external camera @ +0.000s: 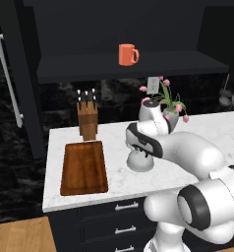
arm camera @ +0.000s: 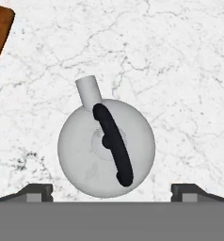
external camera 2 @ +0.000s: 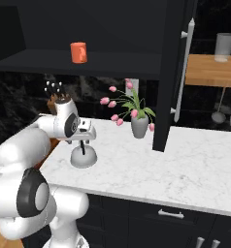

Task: Pick the kettle from the counter and place it on the tray. Then pick the mug from the cabinet and place it on the tray. Then close the cabinet doors.

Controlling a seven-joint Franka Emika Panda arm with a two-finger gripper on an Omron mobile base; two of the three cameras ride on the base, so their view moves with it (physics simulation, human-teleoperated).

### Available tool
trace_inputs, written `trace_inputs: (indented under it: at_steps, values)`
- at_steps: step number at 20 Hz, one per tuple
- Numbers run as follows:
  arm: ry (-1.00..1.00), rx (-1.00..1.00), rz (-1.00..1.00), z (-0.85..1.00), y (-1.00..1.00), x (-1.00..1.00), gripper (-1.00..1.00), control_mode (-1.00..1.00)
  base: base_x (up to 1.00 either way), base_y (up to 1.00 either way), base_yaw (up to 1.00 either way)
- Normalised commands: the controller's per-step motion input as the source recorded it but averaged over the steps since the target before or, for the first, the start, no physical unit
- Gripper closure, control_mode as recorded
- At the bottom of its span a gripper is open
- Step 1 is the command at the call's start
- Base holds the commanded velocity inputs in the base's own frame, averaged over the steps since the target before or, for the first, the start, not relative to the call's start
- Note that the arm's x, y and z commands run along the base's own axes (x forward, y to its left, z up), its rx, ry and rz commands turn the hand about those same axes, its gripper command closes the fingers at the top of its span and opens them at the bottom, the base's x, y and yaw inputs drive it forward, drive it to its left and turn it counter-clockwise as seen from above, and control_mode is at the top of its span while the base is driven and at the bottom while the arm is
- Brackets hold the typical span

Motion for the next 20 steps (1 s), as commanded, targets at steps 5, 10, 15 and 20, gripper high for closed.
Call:
trace_inputs:
  at_steps: [5, 10, 15, 20]
  values:
    - [0.0, 0.0, 0.01, -0.13, 0.0, 0.17, -1.0, -1.0, 0.0, 0.0, 0.0]
    - [0.03, 0.0, 0.0, -0.13, 0.0, 0.17, -1.0, -1.0, 0.0, 0.0, 0.0]
    - [0.02, 0.0, 0.02, -0.14, 0.0, 0.13, -1.0, -1.0, 0.0, 0.0, 0.0]
    - [0.0, -0.01, 0.03, -0.11, 0.0, 0.07, -1.0, -1.0, 0.0, 0.0, 0.0]
